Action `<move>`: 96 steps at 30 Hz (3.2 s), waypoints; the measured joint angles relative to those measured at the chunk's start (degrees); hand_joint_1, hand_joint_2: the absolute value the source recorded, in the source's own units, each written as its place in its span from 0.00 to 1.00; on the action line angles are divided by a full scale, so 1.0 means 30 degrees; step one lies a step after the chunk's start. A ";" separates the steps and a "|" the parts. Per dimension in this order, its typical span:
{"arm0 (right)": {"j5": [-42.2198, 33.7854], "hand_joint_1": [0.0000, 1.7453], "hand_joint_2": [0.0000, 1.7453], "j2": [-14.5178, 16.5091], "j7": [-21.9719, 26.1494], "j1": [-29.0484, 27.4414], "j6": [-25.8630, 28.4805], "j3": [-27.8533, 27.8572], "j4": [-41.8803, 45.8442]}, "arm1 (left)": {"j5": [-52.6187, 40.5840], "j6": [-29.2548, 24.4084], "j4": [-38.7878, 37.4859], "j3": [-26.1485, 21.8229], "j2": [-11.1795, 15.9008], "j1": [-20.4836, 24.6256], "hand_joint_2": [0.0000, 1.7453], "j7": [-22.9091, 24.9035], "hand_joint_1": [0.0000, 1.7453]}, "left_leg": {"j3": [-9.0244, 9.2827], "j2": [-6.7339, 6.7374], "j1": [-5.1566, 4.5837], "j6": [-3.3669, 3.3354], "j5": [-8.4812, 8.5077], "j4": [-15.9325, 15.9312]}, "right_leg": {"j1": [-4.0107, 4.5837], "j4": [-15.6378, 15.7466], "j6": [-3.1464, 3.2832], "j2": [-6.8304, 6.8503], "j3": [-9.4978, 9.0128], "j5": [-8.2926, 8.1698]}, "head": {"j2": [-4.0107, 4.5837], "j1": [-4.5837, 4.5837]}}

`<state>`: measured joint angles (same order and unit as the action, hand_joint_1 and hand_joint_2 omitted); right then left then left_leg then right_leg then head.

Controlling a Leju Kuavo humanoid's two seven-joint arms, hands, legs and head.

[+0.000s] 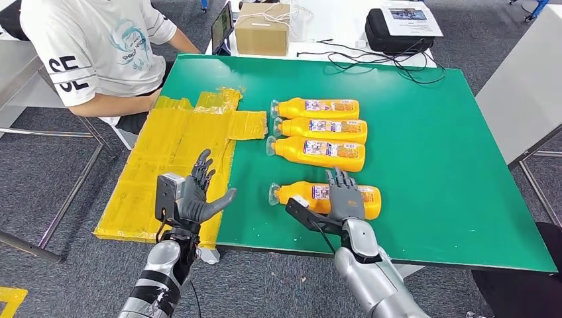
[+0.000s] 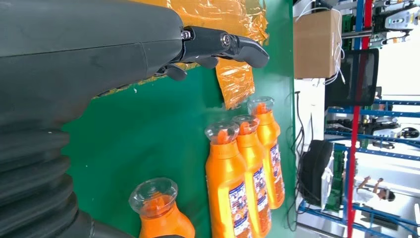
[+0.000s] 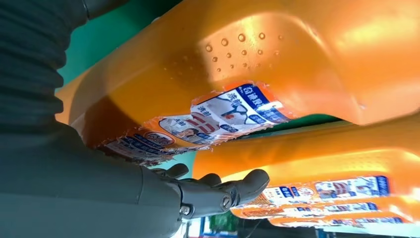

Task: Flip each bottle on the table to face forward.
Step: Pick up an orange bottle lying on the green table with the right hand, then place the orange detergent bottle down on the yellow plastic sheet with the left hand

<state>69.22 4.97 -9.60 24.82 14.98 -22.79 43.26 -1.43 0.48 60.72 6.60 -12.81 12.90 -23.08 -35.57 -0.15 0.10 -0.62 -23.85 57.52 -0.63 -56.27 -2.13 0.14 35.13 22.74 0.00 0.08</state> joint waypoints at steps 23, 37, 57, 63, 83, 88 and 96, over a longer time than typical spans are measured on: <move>-0.2661 1.00 1.00 -0.0696 0.2219 0.2814 -0.3055 -0.0035 -0.3440 | 0.0226 0.0782 -0.0370 -0.0541 0.0182 0.0214 1.00 -0.0233 0.00 | 0.0204 0.0002 -0.0005 -0.0025 -0.0006 0.0000 | -0.0004 0.0038 -0.0019 -0.0005 -0.0197 -0.0010 | 0.0000 0.0004; -0.8509 1.00 1.00 0.0042 0.6143 0.3613 -0.2661 0.0652 -0.3647 | -0.0446 0.0142 -0.1537 -0.0530 0.0628 0.1566 1.00 -0.0663 0.00 | 0.0268 0.0104 -0.0001 -0.0012 -0.0013 -0.0004 | 0.0007 0.0035 0.0022 -0.0040 -0.0225 -0.0056 | 0.0000 0.0002; -1.2339 1.00 1.00 0.3524 0.9172 0.1512 0.2847 0.0384 0.0301 | -0.0473 0.0441 -0.2827 0.0253 0.0845 0.2874 1.00 -0.0124 0.00 | 0.0017 0.0076 0.0008 -0.0021 0.0008 0.0000 | 0.0009 0.0018 0.0027 -0.0027 0.0001 -0.0053 | 0.0000 0.0004; -1.3320 1.00 1.00 0.3719 1.0061 0.1512 0.2572 0.0158 0.0325 | 0.0189 0.1153 -0.2978 0.0483 0.0850 0.3017 1.00 -0.0025 0.00 | 0.0007 0.0071 0.0003 -0.0022 0.0009 0.0001 | 0.0006 0.0018 0.0025 -0.0025 0.0005 -0.0055 | 0.0000 0.0007; -1.4441 1.00 1.00 0.4914 1.1397 0.1840 0.1206 -0.2198 -0.1159 | 0.2601 0.2426 -0.2647 0.1544 0.0641 0.3382 1.00 -0.0016 0.00 | -0.0003 0.0072 0.0004 -0.0022 0.0009 -0.0001 | 0.0006 0.0016 0.0027 -0.0024 0.0013 -0.0054 | 0.0000 0.0005; -1.4481 1.00 1.00 0.4998 1.1207 0.1908 0.0862 -0.2860 -0.1628 | 0.2822 0.2426 -0.2515 0.1734 0.0637 0.3252 1.00 -0.0016 0.00 | -0.0004 0.0071 0.0002 -0.0022 0.0009 0.0000 | 0.0004 0.0017 0.0027 -0.0023 0.0013 -0.0054 | 0.0000 0.0007; -1.4490 1.00 1.00 0.5023 1.0664 0.2155 0.0495 -0.3620 -0.2447 | 0.3150 0.2444 -0.2464 0.1902 0.0643 0.3034 1.00 0.0047 0.00 | -0.0005 0.0073 0.0003 -0.0021 0.0009 -0.0001 | 0.0005 0.0017 0.0027 -0.0025 0.0018 -0.0054 | 0.0000 0.0006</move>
<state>25.75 20.04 22.39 31.28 16.47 -33.64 35.92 8.02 7.81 53.33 12.30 -10.88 22.00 -22.93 -35.58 0.07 0.11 -0.68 -23.82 57.52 -0.61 -56.22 -2.05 0.06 35.19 22.58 0.00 0.09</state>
